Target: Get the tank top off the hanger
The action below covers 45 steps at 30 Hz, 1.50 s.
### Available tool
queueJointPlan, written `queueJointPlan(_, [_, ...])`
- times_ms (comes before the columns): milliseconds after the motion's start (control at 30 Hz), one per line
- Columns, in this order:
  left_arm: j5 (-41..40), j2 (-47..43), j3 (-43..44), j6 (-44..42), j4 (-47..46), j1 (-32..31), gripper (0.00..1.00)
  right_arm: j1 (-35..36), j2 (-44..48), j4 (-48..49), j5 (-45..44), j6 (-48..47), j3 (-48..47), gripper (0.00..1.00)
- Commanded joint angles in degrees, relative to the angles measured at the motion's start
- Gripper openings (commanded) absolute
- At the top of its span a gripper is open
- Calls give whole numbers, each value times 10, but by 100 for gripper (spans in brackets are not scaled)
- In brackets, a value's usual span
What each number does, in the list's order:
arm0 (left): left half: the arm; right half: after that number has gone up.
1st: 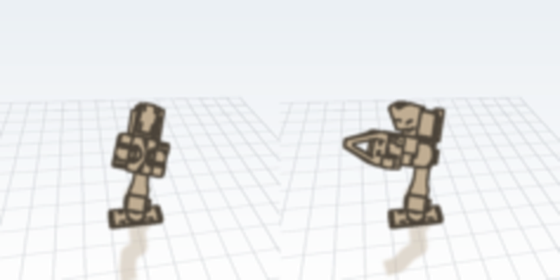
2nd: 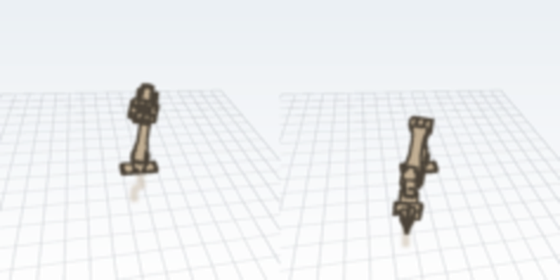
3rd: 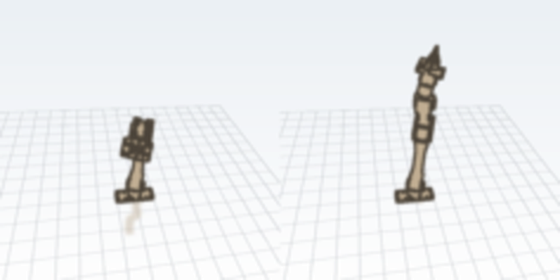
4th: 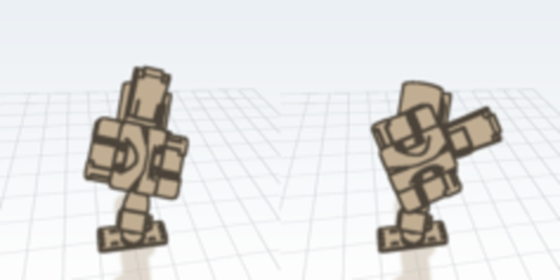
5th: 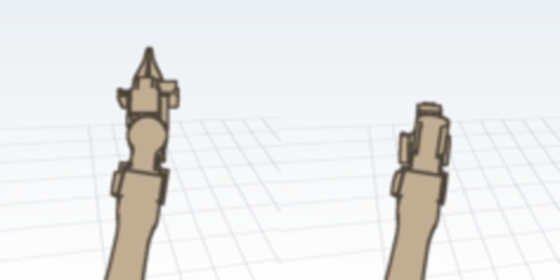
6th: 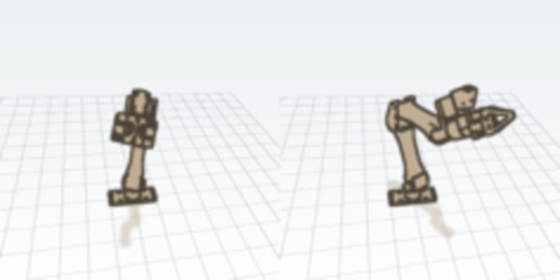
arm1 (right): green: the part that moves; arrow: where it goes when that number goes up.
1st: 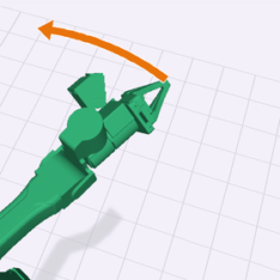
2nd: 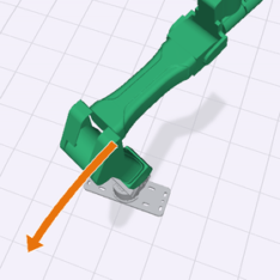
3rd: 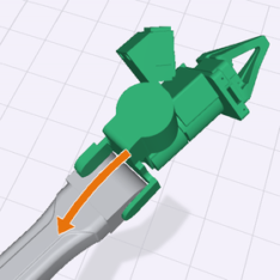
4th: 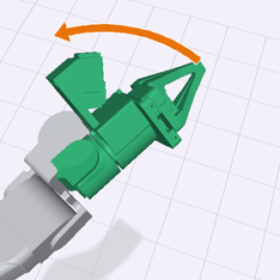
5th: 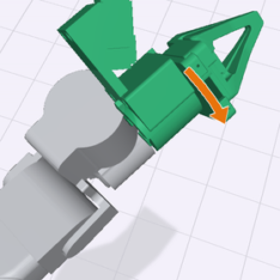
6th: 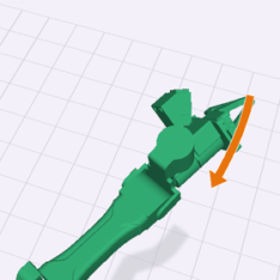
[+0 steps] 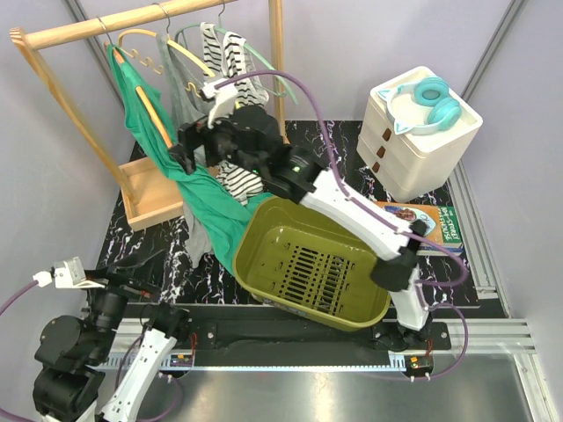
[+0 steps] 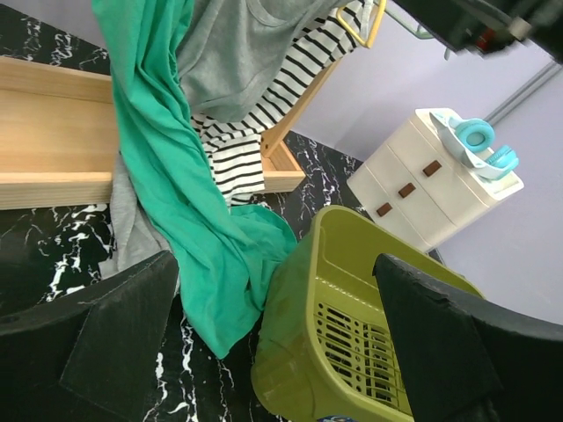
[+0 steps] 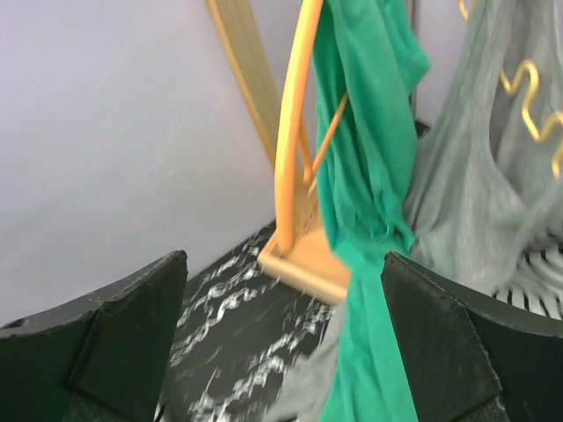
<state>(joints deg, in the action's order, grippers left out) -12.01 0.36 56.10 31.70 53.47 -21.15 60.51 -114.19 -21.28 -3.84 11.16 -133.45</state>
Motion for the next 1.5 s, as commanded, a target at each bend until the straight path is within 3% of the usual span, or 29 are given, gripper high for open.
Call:
queueJointPlan(0, [-18,-94,26,-16,25,1,99,9,-97,4,-44,-54,-144,99])
queueJointPlan(133, [-32,-93,45,-24,51,1,99,11,-188,6,-54,-62,-268,93])
queueJointPlan(200, [-41,-94,50,-28,65,1,99,11,-207,34,-57,-68,-283,85])
queueJointPlan(367, [-56,-94,68,-31,84,1,99,11,-224,147,-52,-84,-239,72])
queueJointPlan(500, [-63,-94,77,-29,87,0,99,15,-251,169,-56,-90,-268,59])
queueJointPlan(800, [-73,-93,79,-24,90,-4,99,15,-274,208,-73,-109,-254,45])
queueJointPlan(933, [-74,-93,83,-23,90,-4,99,18,-274,238,-72,-108,-256,29])
queueJointPlan(1133, [-76,-93,83,-19,90,-4,99,26,-263,276,-73,-134,-259,14])
queueJointPlan(1200, [-75,-92,82,-16,90,-4,99,28,-258,287,-82,-136,-260,4])
queueJointPlan(1267, [-71,-93,82,-13,91,-5,99,29,-254,288,-90,-133,-262,0])
queueJointPlan(1467, [-62,-88,84,-5,90,-4,99,45,-230,312,-114,-141,-245,0])
